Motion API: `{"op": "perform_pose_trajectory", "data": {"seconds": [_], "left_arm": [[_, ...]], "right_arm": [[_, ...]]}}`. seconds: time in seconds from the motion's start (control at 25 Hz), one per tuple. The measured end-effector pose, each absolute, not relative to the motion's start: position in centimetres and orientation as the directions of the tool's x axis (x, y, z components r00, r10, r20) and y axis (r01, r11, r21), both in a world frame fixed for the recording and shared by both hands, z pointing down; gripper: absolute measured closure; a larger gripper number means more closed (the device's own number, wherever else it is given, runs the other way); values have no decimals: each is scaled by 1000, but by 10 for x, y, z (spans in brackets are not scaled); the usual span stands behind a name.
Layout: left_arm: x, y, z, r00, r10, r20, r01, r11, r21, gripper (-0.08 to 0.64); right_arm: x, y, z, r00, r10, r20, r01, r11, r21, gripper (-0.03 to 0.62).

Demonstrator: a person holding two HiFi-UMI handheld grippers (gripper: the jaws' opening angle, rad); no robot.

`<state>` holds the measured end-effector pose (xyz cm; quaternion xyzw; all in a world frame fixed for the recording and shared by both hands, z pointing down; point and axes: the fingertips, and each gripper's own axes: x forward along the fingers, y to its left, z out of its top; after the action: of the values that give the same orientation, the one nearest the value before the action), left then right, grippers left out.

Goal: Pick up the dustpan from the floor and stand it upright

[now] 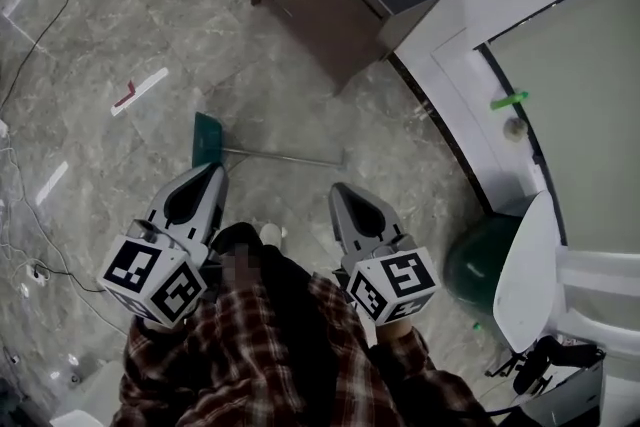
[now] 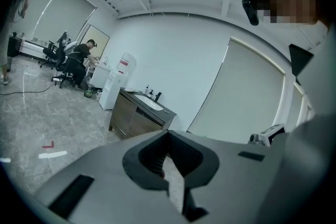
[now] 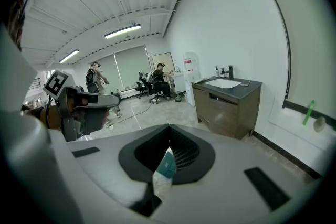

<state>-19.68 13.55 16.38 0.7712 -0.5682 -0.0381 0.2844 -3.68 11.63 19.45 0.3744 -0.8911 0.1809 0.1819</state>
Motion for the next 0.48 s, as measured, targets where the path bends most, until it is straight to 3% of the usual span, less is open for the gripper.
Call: {"op": "perform_pose_trajectory", "data": {"seconds": [0.48], "left_arm": [[-224, 15, 174, 519, -806, 286, -805, -348, 482, 560]], "right_arm": [[-83, 9, 218, -560, -673, 483, -824, 512, -241, 581]]}}
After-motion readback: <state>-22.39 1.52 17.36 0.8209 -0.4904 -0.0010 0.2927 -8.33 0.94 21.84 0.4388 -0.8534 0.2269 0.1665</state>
